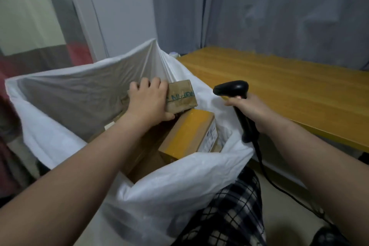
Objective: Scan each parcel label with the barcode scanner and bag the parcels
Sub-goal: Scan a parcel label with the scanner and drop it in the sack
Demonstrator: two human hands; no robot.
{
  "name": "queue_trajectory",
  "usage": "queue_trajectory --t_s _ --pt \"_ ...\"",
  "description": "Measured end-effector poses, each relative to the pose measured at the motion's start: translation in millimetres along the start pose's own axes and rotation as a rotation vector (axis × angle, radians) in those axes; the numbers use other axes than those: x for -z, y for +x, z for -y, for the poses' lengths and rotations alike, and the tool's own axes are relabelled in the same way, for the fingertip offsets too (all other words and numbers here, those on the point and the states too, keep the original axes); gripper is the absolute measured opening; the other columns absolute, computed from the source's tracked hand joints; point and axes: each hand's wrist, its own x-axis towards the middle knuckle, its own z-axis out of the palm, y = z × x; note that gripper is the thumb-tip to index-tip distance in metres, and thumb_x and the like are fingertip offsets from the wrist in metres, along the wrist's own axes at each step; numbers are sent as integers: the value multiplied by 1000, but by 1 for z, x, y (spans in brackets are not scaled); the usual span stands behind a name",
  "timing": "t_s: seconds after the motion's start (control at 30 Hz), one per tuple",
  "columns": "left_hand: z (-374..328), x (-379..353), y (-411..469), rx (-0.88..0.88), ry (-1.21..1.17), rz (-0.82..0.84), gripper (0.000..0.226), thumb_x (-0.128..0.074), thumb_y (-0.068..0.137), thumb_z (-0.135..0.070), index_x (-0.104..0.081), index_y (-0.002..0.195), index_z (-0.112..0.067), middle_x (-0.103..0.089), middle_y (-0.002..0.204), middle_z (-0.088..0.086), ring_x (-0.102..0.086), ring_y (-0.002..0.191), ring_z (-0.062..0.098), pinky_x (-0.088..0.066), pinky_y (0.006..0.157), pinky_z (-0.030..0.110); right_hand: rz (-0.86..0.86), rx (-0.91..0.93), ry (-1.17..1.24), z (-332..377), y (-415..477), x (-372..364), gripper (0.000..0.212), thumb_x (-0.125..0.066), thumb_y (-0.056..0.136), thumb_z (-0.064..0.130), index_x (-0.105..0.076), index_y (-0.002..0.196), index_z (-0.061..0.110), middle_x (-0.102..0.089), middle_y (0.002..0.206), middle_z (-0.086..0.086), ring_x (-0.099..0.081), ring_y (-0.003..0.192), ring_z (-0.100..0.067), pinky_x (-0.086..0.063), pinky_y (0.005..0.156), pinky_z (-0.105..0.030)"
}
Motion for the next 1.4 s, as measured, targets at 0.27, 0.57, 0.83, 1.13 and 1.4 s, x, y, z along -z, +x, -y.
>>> queue_trajectory --t_s 0.27,0.57,0.83,1.13,1.4 --pt "-38 -39 32 -96 81 111 32 -45 98 -33 -48 126 -17 -52 130 3 -44 122 26 -28 95 38 85 -423 71 -29 -10 17 25 -71 81 5 -60 103 5 -67 92 -19 -65 81 -34 -51 64 -37" --pt "-28 -38 48 -30 -122 183 24 -30 101 -19 -51 90 -22 -63 104 2 -55 99 23 -25 87 35 -123 -123 -62 0 2 5 15 -67 79 1 -55 88 6 -54 78 -13 -53 67 -24 -40 57 -28" --pt "-60 1 65 -173 -265 74 40 -39 100 -29 -45 138 -17 -56 131 10 -53 115 31 -43 93 42 -189 -2 -39 5 -10 54 13 -69 84 6 -59 92 3 -60 71 -10 -57 54 -21 -48 53 -29" --pt "-179 57 101 -482 -410 -22 47 -43 100 -39 -41 142 -20 -53 136 7 -51 122 28 -41 95 39 -406 -52 8 -16 -36 169 16 -72 83 10 -61 94 7 -60 82 -10 -61 65 -23 -57 65 -39" --pt "-306 53 134 -652 -566 108 46 -49 97 -37 -45 139 -18 -55 134 9 -51 121 29 -43 98 37 -652 -221 -5 -73 -51 275 23 -80 79 19 -58 86 17 -63 82 -8 -62 81 -29 -54 81 -47"
